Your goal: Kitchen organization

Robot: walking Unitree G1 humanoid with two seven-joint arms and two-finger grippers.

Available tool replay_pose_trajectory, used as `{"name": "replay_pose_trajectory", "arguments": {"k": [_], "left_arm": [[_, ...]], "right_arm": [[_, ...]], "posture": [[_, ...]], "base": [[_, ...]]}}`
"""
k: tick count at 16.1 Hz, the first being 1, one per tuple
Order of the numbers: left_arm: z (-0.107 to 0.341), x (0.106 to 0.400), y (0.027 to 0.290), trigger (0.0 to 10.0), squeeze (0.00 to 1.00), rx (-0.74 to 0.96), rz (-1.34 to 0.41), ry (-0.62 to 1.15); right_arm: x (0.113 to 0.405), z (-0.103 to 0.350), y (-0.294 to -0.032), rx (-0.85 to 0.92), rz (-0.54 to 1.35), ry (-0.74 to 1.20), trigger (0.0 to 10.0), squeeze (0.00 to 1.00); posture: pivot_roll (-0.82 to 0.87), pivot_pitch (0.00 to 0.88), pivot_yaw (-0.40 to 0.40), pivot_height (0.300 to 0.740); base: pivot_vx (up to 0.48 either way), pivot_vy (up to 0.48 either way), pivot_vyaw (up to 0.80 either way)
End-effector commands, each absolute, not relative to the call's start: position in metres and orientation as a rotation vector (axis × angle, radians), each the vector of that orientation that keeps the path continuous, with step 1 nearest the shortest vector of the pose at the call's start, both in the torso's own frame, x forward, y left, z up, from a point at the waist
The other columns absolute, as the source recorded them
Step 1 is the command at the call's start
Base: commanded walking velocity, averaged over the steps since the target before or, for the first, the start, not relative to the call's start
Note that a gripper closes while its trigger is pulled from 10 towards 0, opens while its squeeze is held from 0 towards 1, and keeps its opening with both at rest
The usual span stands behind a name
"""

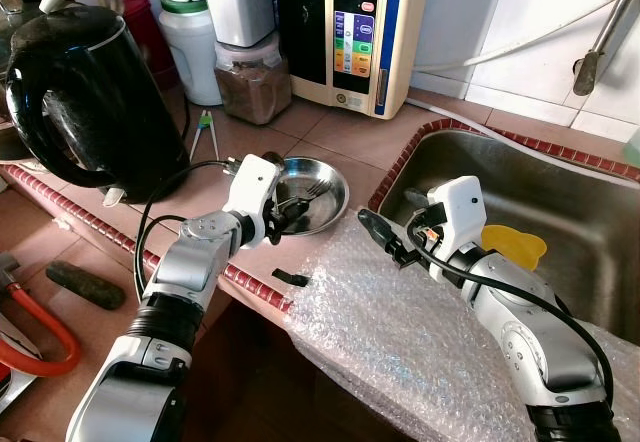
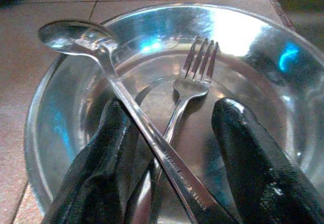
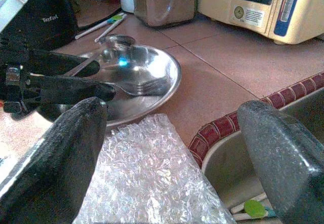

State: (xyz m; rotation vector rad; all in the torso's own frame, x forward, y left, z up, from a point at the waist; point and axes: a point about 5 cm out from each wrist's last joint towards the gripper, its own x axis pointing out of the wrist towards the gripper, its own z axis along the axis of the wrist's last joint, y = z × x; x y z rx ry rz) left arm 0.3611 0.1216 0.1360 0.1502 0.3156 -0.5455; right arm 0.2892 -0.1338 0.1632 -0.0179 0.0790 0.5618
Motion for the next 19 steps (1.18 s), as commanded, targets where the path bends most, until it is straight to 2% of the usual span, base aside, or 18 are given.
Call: {"name": "replay_pose_trajectory", "arguments": {"k": [1, 10, 15, 18, 19], "left_arm": [[0.134, 0.363, 0.127, 0.0, 0.0, 0.161, -0.524, 0.337], [0.146, 0.367, 0.129, 0.0, 0.0, 0.169, -0.477, 0.238], [0.169, 0.367, 0.126, 0.0, 0.0, 0.155, -0.481, 0.047], [0.181, 0.363, 0.119, 0.0, 0.0, 0.181, -0.524, -0.065], [0.187, 0.359, 0.113, 0.0, 0.0, 0.187, -0.586, -0.12]], "right_arm": [[0.29, 0.166, -0.131, -0.027, 0.572, 0.063, 10.0, 0.0], [0.289, 0.164, -0.131, -0.02, 0.572, 0.066, 10.0, 0.0], [0.289, 0.164, -0.131, -0.022, 0.574, 0.067, 10.0, 0.0], [0.289, 0.164, -0.13, -0.018, 0.576, 0.063, 10.0, 0.0], [0.289, 0.166, -0.129, -0.01, 0.576, 0.05, 10.0, 0.0]], "posture": [[-0.11, 0.059, 0.066, 0.74], [-0.1, 0.058, 0.067, 0.74], [-0.1, 0.061, 0.061, 0.74], [-0.1, 0.06, 0.059, 0.74], [-0.1, 0.06, 0.057, 0.74]], "base": [[0.0, 0.0, 0.0], [0.0, 0.0, 0.0], [0.0, 0.0, 0.0], [0.0, 0.0, 0.0], [0.0, 0.0, 0.0]]}}
